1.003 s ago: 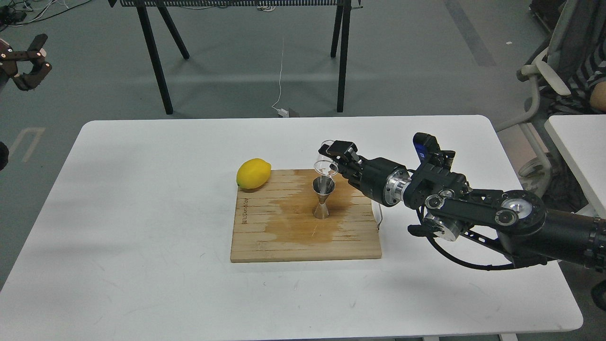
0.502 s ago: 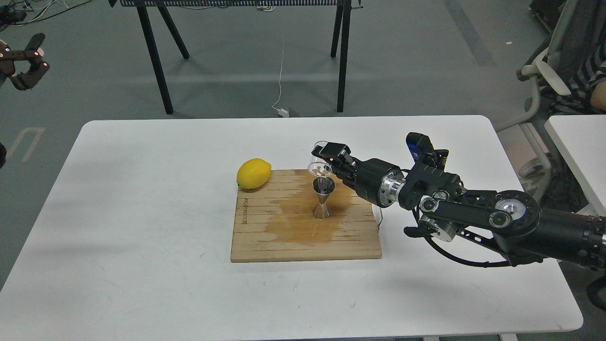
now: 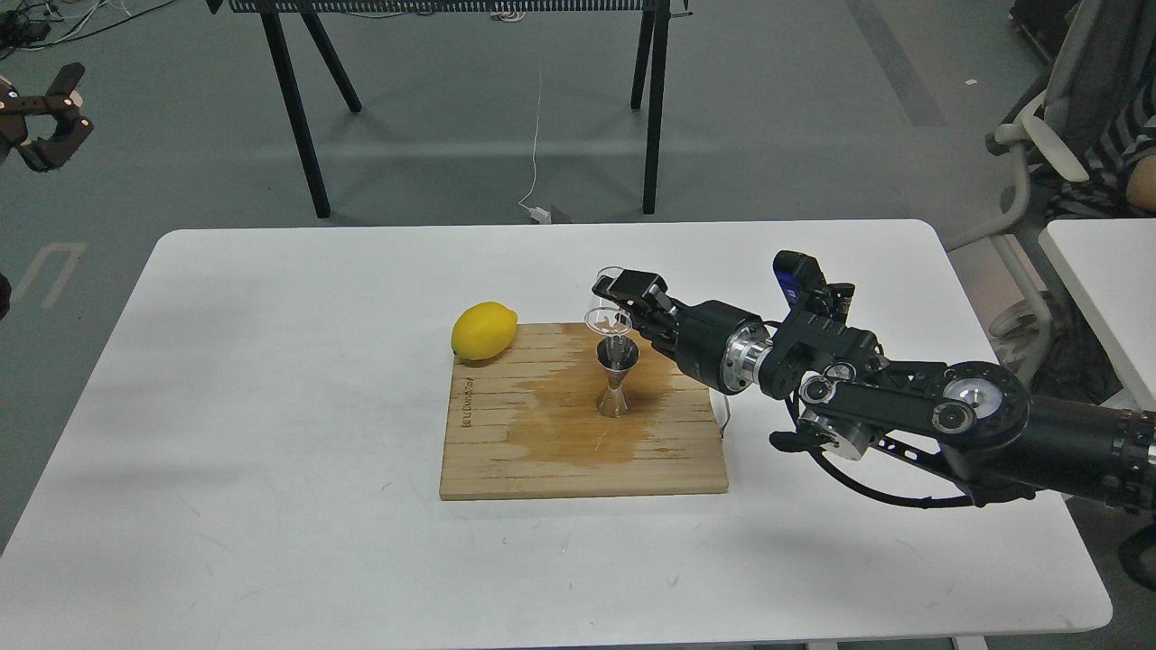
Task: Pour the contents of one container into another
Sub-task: 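Turn the glass cup upright and move it back away from the board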
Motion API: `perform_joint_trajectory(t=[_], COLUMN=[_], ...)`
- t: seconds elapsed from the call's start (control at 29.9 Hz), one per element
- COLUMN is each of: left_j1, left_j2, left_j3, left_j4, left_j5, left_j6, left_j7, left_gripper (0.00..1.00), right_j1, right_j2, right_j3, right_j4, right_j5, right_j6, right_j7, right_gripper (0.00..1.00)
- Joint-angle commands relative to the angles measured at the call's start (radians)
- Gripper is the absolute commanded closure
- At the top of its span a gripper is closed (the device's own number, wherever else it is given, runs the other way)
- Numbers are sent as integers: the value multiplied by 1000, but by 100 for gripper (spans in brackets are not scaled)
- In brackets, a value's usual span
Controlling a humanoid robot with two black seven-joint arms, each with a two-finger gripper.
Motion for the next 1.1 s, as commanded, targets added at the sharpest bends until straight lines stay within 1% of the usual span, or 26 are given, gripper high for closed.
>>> perform_joint_trajectory(t=[0.0,0.13,0.23,0.4,0.57,0.67,0.84,0.97,1.07], left_j1=[0,0,0,0,0,0,0,0,0], left_j2=[0,0,0,5,14,14,14,15,15], left_j3=[0,0,0,0,0,0,0,0,0], left_j4=[0,0,0,0,0,0,-2,0,-2], left_j5=[0,0,0,0,0,0,0,0,0], left_j6=[0,0,0,0,0,0,0,0,0], left_j7=[0,0,0,0,0,0,0,0,0], left_gripper=[0,0,0,0,0,0,0,0,0], right_j1=[-6,-26,-90,-222,-414,-527,-692,-767,-802], right_j2=[-10,-38,-42,-42,-32,-12,28,76,106], right_j3=[15,75,165,414,727,897,1176,1316,1362], right_j4=[-1,1,2,10,10,13,11,2,1], right_j5=[8,21,90,265,389,454,600,669,710], right_j6=[0,-2,3,15,41,44,81,80,68], right_j7=[0,-2,-2,-5,-9,-11,-12,-11,-8], right_gripper=[86,86,86,86,86,86,86,86,86])
